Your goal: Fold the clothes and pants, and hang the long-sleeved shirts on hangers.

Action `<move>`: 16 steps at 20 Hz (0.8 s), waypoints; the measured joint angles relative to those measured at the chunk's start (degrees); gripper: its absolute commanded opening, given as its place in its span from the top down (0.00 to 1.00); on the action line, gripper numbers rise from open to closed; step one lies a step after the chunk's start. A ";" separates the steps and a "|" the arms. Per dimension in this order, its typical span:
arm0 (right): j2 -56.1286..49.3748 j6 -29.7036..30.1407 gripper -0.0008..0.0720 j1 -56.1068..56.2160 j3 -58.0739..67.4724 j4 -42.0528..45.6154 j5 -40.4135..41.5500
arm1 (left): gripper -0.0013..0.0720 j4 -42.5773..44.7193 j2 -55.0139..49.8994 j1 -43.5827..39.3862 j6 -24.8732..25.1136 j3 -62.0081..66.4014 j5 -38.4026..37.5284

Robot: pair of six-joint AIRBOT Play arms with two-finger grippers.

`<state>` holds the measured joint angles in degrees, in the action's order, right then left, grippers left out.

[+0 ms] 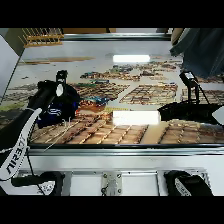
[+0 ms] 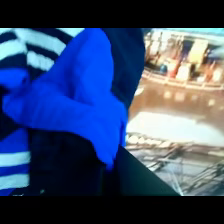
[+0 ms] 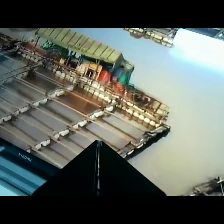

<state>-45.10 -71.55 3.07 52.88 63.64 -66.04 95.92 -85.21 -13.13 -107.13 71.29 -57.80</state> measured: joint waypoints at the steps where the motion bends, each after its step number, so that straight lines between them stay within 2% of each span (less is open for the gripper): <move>1: 0.00 0.02 0.96 0.00 0.00 0.00 0.02 | 0.97 -1.66 -0.74 -1.18 0.33 2.58 -0.20; 4: 0.00 0.02 0.96 0.00 0.00 0.00 0.02 | 0.97 -7.72 -1.97 -7.61 3.41 11.43 0.81; 8: 0.00 0.02 0.96 0.00 0.00 0.00 0.02 | 0.97 -11.39 -3.52 -18.56 6.16 20.31 6.10; 9: 0.00 0.02 0.96 0.00 0.00 0.00 0.02 | 0.85 -11.87 -4.42 -20.83 6.60 22.23 7.17; 10: 0.00 0.02 0.96 0.00 0.00 0.00 0.02 | 0.38 -12.31 -5.46 -22.58 6.97 24.00 7.74; 11: 0.00 0.02 0.96 0.00 0.00 -0.02 0.02 | 0.02 -12.46 -6.69 -23.85 7.17 25.83 8.00; 12: 0.00 0.02 0.96 0.00 0.00 -0.04 0.02 | 0.06 -12.46 -7.82 -24.48 7.21 27.43 7.89; 16: 0.00 0.02 0.96 0.00 0.00 -0.50 0.02 | 0.07 -13.05 -9.75 -21.55 7.10 31.23 5.05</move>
<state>-45.10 -71.53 3.07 52.88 63.13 -66.02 82.87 -94.96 -34.68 -100.03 102.52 -52.75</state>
